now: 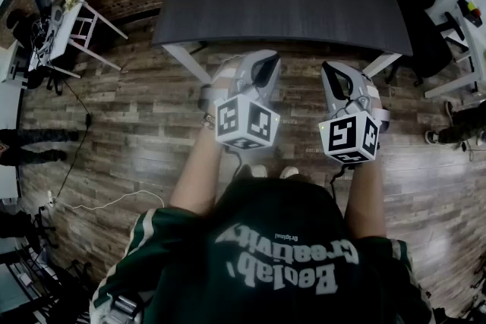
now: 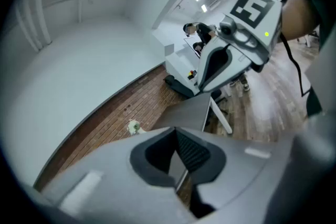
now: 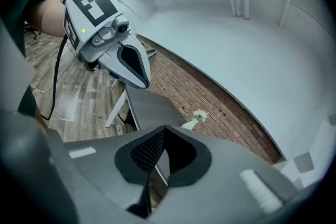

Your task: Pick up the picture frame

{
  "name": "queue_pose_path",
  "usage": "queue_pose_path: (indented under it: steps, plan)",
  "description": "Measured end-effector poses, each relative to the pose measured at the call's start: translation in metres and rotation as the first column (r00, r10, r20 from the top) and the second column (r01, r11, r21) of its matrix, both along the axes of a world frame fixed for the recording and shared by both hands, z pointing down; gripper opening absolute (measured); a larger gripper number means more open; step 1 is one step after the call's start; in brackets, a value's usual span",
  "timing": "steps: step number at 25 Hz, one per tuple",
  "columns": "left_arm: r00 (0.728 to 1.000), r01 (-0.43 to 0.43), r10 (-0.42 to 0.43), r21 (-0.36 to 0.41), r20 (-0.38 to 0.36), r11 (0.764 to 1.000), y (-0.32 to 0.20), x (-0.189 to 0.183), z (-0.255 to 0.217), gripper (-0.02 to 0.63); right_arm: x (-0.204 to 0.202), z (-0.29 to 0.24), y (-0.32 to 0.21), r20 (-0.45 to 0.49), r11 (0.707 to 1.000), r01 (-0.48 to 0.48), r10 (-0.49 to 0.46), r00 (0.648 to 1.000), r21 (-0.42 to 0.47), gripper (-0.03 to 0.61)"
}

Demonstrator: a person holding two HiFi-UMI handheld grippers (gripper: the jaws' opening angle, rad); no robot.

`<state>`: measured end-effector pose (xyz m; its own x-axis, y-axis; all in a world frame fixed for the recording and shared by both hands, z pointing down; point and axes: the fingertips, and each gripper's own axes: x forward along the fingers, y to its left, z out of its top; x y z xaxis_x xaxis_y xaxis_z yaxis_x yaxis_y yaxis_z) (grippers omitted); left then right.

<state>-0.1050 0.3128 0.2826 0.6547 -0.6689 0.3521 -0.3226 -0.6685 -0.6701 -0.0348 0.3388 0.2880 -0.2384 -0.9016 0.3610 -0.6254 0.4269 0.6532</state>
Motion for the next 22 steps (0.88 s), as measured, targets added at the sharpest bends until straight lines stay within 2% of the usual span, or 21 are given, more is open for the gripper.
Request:
queue_pose_path:
  steps: [22]
  plan:
    - [0.999,0.048,-0.048,0.009,0.0,0.999,-0.001,0.012,-0.006,0.002,0.015,-0.002,0.0,0.023,0.999,0.041,-0.041,0.999,0.007,0.006]
